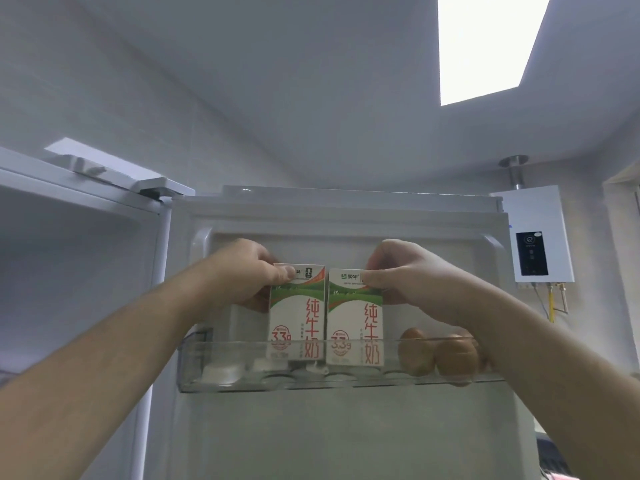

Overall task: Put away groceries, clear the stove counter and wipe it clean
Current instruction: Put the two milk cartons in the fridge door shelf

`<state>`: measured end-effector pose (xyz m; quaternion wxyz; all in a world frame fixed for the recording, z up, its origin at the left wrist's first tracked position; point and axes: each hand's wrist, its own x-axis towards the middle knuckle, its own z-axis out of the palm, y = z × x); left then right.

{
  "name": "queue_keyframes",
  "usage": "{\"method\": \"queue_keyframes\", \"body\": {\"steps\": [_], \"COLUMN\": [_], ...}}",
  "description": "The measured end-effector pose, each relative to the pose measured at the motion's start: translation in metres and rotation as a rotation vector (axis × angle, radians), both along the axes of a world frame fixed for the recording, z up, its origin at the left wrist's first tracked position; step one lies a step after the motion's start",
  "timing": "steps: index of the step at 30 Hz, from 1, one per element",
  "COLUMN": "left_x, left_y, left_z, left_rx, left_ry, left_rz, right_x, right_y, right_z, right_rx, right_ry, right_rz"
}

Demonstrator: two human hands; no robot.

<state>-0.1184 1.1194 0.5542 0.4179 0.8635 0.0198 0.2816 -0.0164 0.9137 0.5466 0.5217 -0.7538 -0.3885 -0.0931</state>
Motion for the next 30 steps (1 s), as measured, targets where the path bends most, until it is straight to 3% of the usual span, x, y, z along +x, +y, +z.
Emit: {"method": "queue_keyframes", "body": {"steps": [5,22,30], "left_x": [0.005,0.008,0.006], "left_y": [0.001,-0.005,-0.008], "left_z": [-0.002,-0.003,-0.002], "left_rx": [-0.004,-0.076,0.000], "left_ry": [-0.038,-0.009,-0.006], "left_rz": [0.023,-0.043,-0.022], "right_x": [0.006,0.020,0.022], "right_y": [-0.001,-0.005,-0.008], "right_z": [-0.002,-0.002,-0.004], "right_rx": [0.005,-0.063,-0.100], "right_ry": [-0.117,-0.023,-0.108], "right_rz": [-0.020,0.061,0.055]}}
